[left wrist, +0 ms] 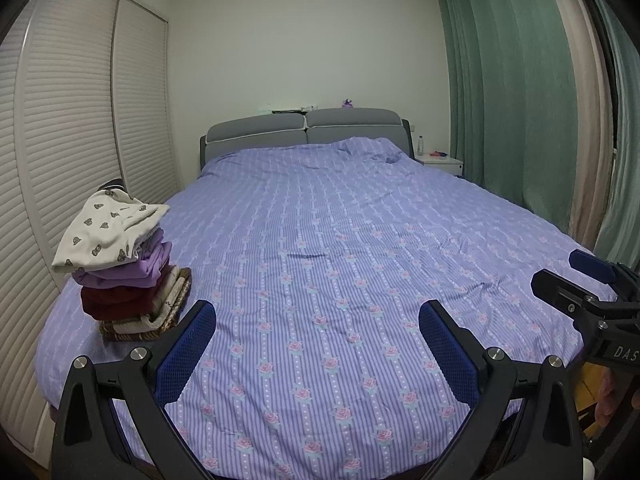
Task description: Fold small clothes
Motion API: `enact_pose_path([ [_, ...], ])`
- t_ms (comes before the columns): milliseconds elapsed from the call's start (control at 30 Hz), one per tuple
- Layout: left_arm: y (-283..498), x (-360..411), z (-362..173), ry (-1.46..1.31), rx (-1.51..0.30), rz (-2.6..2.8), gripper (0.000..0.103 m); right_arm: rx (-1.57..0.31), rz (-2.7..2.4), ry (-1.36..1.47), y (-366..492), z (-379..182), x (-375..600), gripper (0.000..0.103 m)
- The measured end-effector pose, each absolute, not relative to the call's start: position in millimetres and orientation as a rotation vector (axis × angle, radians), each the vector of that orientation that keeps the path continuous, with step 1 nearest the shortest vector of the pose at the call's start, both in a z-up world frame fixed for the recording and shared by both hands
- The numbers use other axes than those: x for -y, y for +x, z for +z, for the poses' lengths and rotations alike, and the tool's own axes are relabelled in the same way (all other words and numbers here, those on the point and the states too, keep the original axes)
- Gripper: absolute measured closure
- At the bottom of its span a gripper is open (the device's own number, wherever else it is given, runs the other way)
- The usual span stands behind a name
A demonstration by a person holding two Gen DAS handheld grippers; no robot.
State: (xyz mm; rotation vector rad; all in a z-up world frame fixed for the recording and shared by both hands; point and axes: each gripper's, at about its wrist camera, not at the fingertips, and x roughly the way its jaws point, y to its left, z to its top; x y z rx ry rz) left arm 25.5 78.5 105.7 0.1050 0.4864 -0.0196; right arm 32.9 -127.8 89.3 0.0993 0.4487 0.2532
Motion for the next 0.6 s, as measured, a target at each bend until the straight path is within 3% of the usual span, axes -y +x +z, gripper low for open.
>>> enact_pose_path([
  [600,26.4,-79.0,103.6,0.101,-0.505,-0.032,0.0,-0.451,0.258,0.102,33.2,89.0,127.9,0.002],
])
